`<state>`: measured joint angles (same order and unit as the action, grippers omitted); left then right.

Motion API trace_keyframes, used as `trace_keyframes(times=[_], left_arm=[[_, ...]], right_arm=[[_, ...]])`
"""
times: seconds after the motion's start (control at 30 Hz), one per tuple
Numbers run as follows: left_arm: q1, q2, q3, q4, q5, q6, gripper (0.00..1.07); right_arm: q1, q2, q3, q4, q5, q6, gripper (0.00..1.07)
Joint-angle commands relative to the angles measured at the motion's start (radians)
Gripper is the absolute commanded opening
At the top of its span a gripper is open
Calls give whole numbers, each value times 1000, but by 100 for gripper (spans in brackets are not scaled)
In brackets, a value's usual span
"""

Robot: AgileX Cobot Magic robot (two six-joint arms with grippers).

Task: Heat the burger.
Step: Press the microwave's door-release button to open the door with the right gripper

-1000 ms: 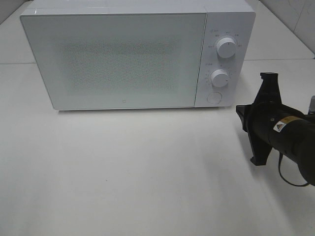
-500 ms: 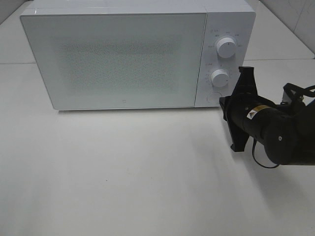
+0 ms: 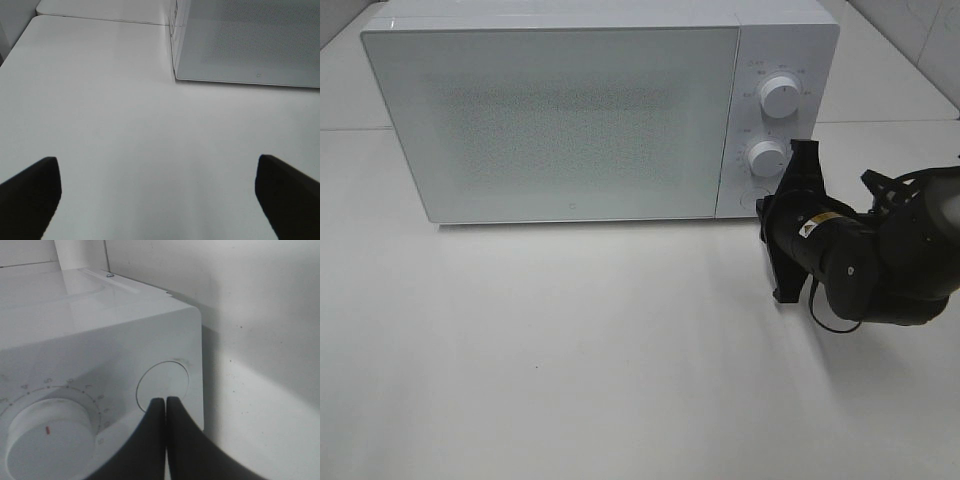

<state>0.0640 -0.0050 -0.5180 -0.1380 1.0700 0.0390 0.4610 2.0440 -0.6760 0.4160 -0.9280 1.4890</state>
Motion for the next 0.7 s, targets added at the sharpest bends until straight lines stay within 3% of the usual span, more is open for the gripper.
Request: trace_keyframes(times=[0.03,0.3,0.7], left_arm=[[2,-12,4,-5,-2,-1,98],[2,-12,4,-5,-2,-1,98],[2,-12,4,-5,-2,-1,98]], right_arm=[[-5,28,-29,0,-1,-7,3],[-5,39,-51,71,-5,-47,3],[-39,41,-91,69,0,-92,3]])
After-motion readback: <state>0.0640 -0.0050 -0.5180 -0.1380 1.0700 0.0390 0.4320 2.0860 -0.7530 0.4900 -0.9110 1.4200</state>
